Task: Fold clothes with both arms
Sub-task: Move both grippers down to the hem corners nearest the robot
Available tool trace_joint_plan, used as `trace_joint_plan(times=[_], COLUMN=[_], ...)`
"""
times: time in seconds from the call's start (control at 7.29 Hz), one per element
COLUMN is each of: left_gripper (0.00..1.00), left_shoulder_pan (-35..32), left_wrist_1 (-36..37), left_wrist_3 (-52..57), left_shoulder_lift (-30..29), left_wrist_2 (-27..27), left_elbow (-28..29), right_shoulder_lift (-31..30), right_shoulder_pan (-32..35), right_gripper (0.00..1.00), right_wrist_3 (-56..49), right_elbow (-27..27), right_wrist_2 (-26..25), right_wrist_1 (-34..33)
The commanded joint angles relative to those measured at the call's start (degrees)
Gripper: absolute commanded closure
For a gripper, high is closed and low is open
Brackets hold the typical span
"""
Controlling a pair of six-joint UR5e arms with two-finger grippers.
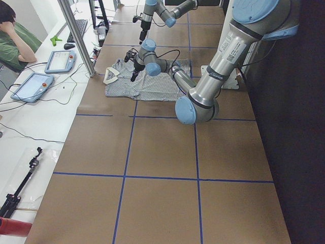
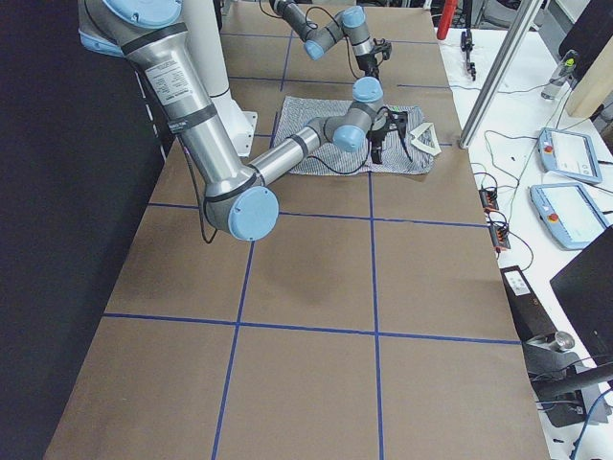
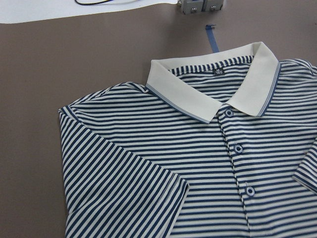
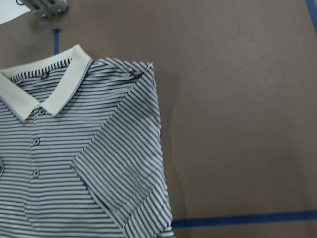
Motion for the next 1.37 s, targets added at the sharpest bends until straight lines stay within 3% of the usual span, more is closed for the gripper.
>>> trace_joint_plan(times=[0.0, 0.14, 0.41, 0.69, 0.82, 0.96, 1.24], left_gripper=[0.00, 0.00, 0.00, 0.00, 0.15, 0.36, 0.43], left_shoulder_pan=[3.5, 5.4, 10.2, 17.8, 22.8, 26.1, 27.6], left_wrist_1=[0.2, 0.1, -0.3, -0.3, -0.2, 0.3, 0.8], left_wrist_3=[-0.7, -1.2, -7.2, -15.3, -22.6, -29.5, -32.1], left_shoulder_lift=[9.3, 12.9, 23.5, 31.2, 31.3, 31.3, 31.2], left_wrist_2=[-0.5, -0.6, -1.5, 0.3, 4.6, 7.2, 8.5], left_elbow=[-10.1, -13.8, -23.0, -28.0, -27.7, -27.3, -26.2], right_shoulder_lift=[-2.8, -4.3, -9.6, -10.5, -10.7, -11.0, -11.0], right_shoulder_pan=[-14.8, -21.1, -29.2, -30.0, -29.8, -29.9, -29.9], right_gripper=[0.00, 0.00, 0.00, 0.00, 0.00, 0.00, 0.00], right_wrist_3=[9.4, 14.2, 17.8, 17.8, 17.8, 17.8, 17.8], right_elbow=[16.6, 17.7, 21.4, 21.6, 21.7, 21.8, 21.8], right_wrist_2=[-13.4, -19.4, -25.0, -25.4, -25.3, -25.3, -25.4], right_wrist_1=[-16.5, -16.6, -16.5, -16.5, -16.5, -16.5, -16.5])
